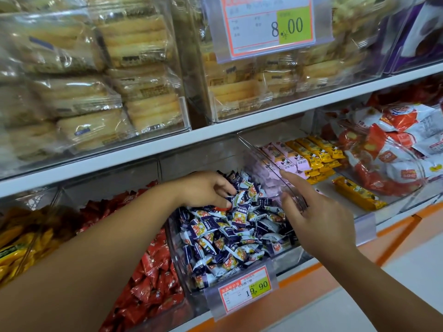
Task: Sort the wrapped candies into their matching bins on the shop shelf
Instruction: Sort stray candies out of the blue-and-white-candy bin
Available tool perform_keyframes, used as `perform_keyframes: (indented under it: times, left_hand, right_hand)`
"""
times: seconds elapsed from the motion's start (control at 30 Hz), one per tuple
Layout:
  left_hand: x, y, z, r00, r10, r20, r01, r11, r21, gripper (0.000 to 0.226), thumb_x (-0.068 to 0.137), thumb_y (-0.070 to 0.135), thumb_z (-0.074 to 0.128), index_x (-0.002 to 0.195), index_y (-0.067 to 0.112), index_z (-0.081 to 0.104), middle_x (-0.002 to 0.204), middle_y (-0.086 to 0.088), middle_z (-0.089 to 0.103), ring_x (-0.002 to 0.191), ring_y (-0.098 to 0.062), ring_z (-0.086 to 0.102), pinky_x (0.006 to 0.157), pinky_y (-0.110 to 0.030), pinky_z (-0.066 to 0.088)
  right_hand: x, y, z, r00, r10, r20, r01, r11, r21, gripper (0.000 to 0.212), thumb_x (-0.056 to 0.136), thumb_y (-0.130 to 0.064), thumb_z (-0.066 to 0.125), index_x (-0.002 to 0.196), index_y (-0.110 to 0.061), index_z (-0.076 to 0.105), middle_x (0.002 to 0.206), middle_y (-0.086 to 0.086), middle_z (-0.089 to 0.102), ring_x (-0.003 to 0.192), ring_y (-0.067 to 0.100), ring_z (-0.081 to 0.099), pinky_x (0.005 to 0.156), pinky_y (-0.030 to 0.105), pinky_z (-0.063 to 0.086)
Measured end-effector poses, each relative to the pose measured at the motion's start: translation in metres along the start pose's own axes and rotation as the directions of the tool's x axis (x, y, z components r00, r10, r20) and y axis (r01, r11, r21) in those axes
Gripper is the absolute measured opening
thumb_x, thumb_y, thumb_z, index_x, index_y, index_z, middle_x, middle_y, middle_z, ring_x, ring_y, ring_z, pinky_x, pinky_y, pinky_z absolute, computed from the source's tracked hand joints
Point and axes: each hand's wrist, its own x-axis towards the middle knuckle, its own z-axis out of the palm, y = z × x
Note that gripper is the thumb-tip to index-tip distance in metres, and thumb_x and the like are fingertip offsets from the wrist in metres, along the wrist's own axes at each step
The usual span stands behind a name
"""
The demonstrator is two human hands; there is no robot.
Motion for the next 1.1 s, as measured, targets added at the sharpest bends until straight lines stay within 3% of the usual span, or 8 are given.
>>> perform_keyframes:
  times: [0.1, 0.33, 0.57, 0.7, 0.83, 0.9, 0.97, 1.1]
  left_hand:
    - [-0.01, 0.0, -0.002, 0.999, 0.01, 0.042, -0.011, 0.999, 0.031, 0.047, 0.084, 0.024, 0.074, 0.128, 0.026, 0.059, 0.118, 0.009, 0.061, 0.106, -0.005, 0.059, 0.096, -0.021, 0.043]
    - [-0.023, -0.005, 0.001, 0.974, 0.095, -0.205, -0.095, 0.995, 0.013, 0.032, 0.084, 0.017, 0.074, 0.109, 0.033, 0.063, 0.094, 0.012, 0.064, 0.086, -0.005, 0.062, 0.084, -0.025, 0.046]
    - [-0.036, -0.006, -0.002, 0.946, 0.15, -0.287, -0.181, 0.98, -0.084, 0.044, 0.088, 0.01, 0.068, 0.117, 0.041, 0.056, 0.127, 0.01, 0.059, 0.088, -0.006, 0.065, 0.092, -0.03, 0.052]
    - [-0.057, -0.016, -0.02, 0.897, 0.171, -0.409, -0.273, 0.94, -0.205, 0.026, 0.085, 0.021, 0.072, 0.101, 0.038, 0.061, 0.102, 0.014, 0.07, 0.09, -0.003, 0.067, 0.086, -0.026, 0.053]
    - [-0.081, -0.061, -0.046, 0.891, -0.01, -0.454, -0.107, 0.967, -0.232, 0.018, 0.077, 0.053, 0.072, 0.077, 0.036, 0.068, 0.065, 0.017, 0.065, 0.065, -0.015, 0.056, 0.057, -0.018, 0.043]
    - [-0.096, -0.078, -0.048, 0.882, -0.115, -0.457, 0.035, 0.983, -0.178, 0.01, 0.089, 0.027, 0.068, 0.085, 0.036, 0.064, 0.081, 0.018, 0.065, 0.08, -0.01, 0.057, 0.067, -0.01, 0.042]
    - [-0.109, -0.072, -0.044, 0.874, -0.107, -0.474, 0.106, 0.994, -0.028, 0.016, 0.09, 0.036, 0.065, 0.106, 0.038, 0.065, 0.109, 0.02, 0.059, 0.1, -0.002, 0.056, 0.086, -0.013, 0.041]
    - [-0.094, -0.009, -0.027, 0.943, 0.113, -0.313, -0.068, 0.986, 0.149, 0.032, 0.089, 0.042, 0.064, 0.12, 0.035, 0.064, 0.124, 0.016, 0.06, 0.11, 0.001, 0.054, 0.086, -0.004, 0.037]
  right_hand:
    - [0.0, 0.001, 0.001, 1.0, -0.004, -0.019, 0.004, 1.0, 0.004, 0.043, 0.091, -0.043, 0.047, 0.134, -0.044, 0.05, 0.064, -0.002, 0.065, 0.058, 0.022, 0.057, 0.051, 0.029, 0.043]
    - [-0.001, 0.001, 0.001, 1.0, 0.009, -0.011, -0.009, 1.0, 0.003, 0.041, 0.093, -0.04, 0.052, 0.133, -0.043, 0.051, 0.063, 0.0, 0.064, 0.058, 0.023, 0.055, 0.051, 0.03, 0.043]
    - [-0.001, 0.002, 0.004, 0.998, -0.018, -0.063, 0.02, 0.999, 0.032, 0.042, 0.09, -0.041, 0.05, 0.131, -0.041, 0.053, 0.063, 0.0, 0.065, 0.056, 0.025, 0.057, 0.05, 0.034, 0.048]
    - [-0.001, 0.003, 0.004, 0.997, -0.025, -0.071, 0.028, 0.999, 0.038, 0.04, 0.09, -0.039, 0.052, 0.13, -0.04, 0.054, 0.063, 0.0, 0.065, 0.055, 0.025, 0.057, 0.049, 0.033, 0.048]
    - [-0.002, 0.004, 0.003, 0.997, -0.025, -0.066, 0.028, 0.999, 0.042, 0.041, 0.09, -0.041, 0.049, 0.13, -0.039, 0.053, 0.066, 0.002, 0.066, 0.056, 0.027, 0.057, 0.049, 0.034, 0.047]
    - [-0.002, 0.003, 0.002, 0.998, -0.019, -0.054, 0.021, 0.999, 0.044, 0.042, 0.09, -0.042, 0.048, 0.131, -0.04, 0.052, 0.069, 0.003, 0.067, 0.059, 0.028, 0.058, 0.05, 0.035, 0.048]
    - [-0.003, 0.002, 0.001, 0.999, -0.017, -0.041, 0.019, 0.999, 0.046, 0.043, 0.09, -0.041, 0.048, 0.132, -0.04, 0.052, 0.069, 0.004, 0.067, 0.06, 0.028, 0.059, 0.051, 0.035, 0.049]
    - [-0.002, -0.002, 0.001, 0.999, -0.016, -0.039, 0.018, 0.999, 0.043, 0.042, 0.091, -0.039, 0.051, 0.133, -0.039, 0.052, 0.069, 0.005, 0.068, 0.061, 0.029, 0.06, 0.054, 0.035, 0.05]
